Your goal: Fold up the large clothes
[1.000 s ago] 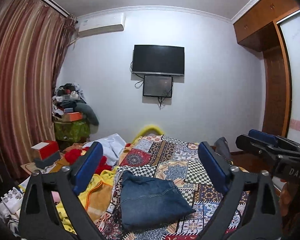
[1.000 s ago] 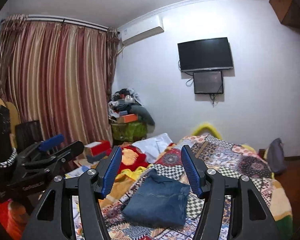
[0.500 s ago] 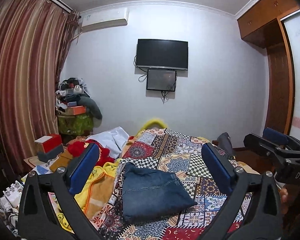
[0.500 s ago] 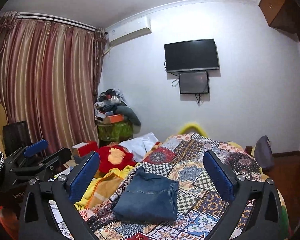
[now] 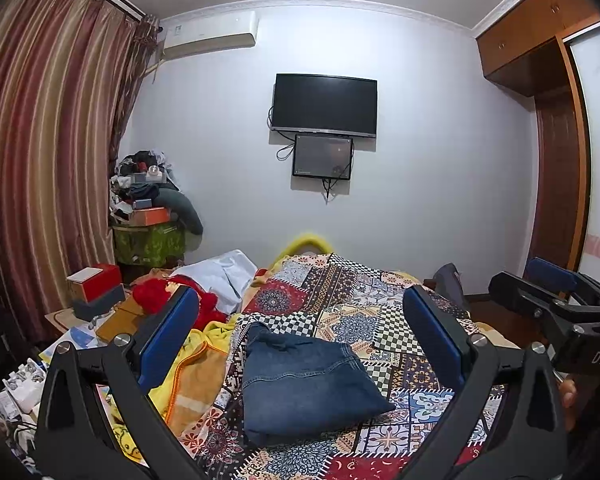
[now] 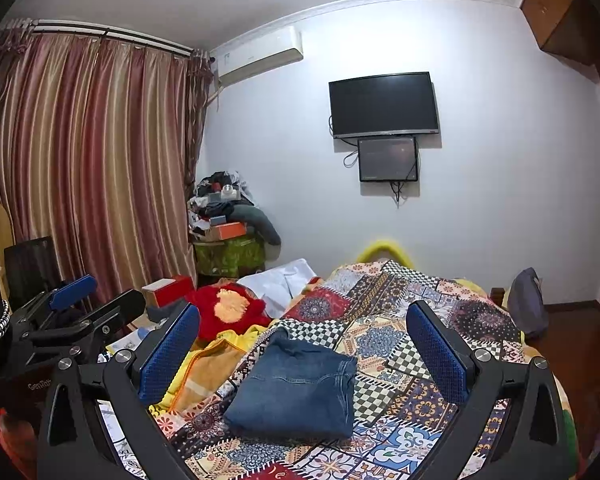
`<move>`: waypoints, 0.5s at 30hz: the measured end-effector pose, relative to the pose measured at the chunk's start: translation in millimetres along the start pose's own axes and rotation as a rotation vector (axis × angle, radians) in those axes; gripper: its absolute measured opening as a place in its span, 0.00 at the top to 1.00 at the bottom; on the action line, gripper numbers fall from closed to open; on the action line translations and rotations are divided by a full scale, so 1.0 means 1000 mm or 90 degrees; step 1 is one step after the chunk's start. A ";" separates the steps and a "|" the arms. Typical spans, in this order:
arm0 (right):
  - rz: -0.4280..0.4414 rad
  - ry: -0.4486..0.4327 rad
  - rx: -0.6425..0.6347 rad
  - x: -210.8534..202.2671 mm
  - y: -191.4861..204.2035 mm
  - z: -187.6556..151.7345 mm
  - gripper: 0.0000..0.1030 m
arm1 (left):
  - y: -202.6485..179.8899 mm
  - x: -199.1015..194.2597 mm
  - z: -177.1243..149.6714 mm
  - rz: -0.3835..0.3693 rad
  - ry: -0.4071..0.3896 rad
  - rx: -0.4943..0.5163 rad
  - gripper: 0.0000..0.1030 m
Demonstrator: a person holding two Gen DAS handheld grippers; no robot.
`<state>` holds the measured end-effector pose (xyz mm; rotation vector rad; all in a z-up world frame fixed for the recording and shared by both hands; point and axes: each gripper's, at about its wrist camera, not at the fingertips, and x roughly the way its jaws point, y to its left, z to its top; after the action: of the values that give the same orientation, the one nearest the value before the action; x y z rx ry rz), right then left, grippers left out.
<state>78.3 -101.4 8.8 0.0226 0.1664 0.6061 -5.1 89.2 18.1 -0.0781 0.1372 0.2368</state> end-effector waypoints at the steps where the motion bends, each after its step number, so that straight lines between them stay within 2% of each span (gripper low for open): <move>1: 0.000 0.002 0.001 0.000 0.000 0.000 0.00 | 0.000 0.000 0.000 0.000 0.000 0.000 0.00; 15: 0.001 0.006 0.000 0.001 0.000 -0.002 0.00 | 0.001 0.004 -0.001 -0.006 0.002 -0.007 0.00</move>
<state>78.8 -100.4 6.9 0.0204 0.1759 0.6085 -1.5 90.8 16.6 -0.0896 0.1394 0.2285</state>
